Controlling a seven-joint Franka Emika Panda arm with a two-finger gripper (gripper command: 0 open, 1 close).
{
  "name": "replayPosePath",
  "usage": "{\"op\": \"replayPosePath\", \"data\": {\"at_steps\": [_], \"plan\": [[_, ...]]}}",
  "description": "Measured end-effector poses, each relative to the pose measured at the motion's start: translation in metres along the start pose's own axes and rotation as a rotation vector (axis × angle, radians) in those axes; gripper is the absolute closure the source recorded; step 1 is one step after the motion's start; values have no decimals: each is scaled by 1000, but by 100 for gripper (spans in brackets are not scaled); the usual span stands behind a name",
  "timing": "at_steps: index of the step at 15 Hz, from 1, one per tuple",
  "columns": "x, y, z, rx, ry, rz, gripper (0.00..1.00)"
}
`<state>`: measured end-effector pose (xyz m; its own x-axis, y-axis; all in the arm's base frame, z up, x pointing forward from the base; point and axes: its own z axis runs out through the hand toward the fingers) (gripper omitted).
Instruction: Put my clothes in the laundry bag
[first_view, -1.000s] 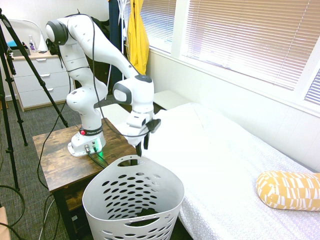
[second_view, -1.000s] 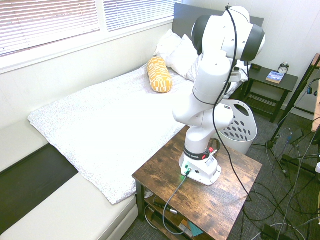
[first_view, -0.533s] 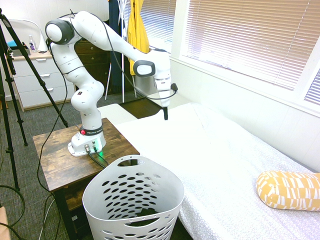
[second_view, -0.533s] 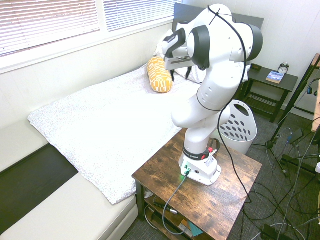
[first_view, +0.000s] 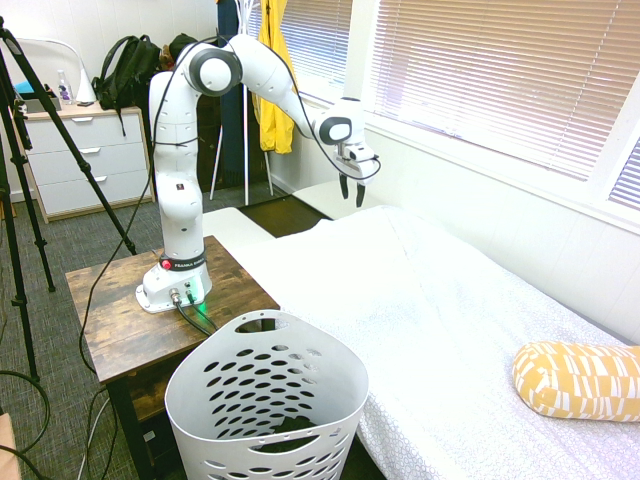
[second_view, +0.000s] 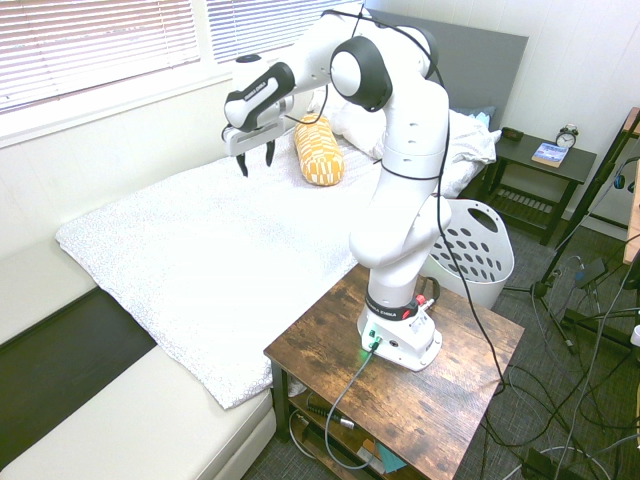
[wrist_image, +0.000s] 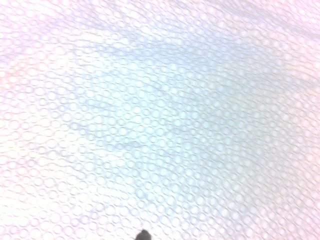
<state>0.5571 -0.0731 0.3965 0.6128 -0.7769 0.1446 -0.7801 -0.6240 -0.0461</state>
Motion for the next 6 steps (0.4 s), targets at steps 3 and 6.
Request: {"op": "replayPosePath", "data": {"at_steps": [3,6], "plan": [[-33,-55,8,-6,-48,-89,0],[-63,-77,10,-14,-92,-133,0]]}}
